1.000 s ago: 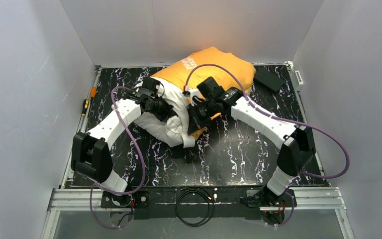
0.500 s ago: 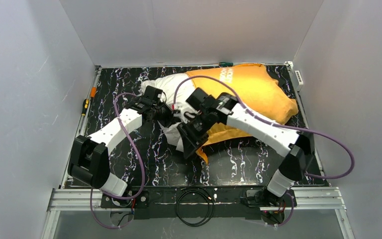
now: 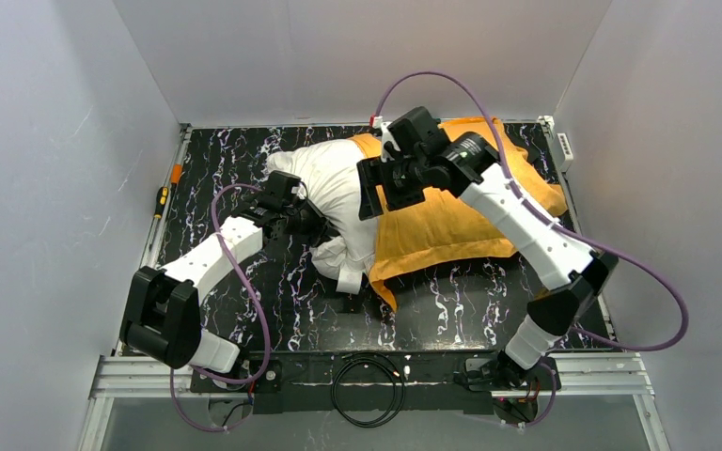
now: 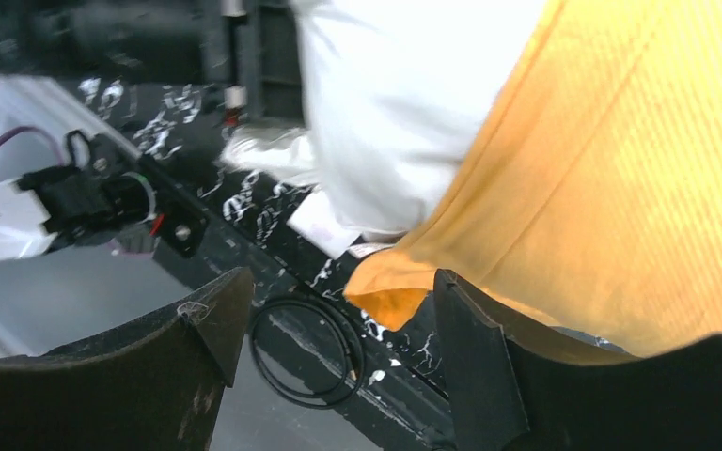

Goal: Put the pillow into the pillowcase
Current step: Stuff the pillow into the pillowcase.

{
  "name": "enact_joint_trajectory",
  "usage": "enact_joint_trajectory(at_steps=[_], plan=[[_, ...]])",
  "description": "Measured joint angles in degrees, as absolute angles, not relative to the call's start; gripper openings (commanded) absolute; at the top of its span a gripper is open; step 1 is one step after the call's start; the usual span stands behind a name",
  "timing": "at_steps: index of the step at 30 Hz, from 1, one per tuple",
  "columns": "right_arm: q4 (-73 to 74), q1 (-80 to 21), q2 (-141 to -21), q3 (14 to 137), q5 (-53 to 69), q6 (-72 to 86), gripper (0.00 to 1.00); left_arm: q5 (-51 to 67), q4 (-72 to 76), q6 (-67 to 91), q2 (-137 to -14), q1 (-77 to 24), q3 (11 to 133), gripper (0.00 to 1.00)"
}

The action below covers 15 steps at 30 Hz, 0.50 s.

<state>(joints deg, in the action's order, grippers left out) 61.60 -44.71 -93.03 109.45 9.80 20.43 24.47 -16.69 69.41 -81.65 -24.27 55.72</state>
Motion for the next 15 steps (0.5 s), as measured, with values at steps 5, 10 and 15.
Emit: enact_joint_trajectory(at_steps=[5,10,15], plan=[[61.3,-44.8,-97.9,108.9,3.9,20.7,0.72,24.9,-16.7,69.1,-81.5,-24.2,55.6,0.00],[61.1,-44.7,-100.2,107.7,-2.2,19.8,0.27,25.3,-16.7,68.6,-81.5,-24.1,55.6,0.00],[61.1,-44.8,-100.6,107.8,-4.1,19.0,0.01,25.8,-16.7,68.2,-81.5,-24.1,55.6,0.00]])
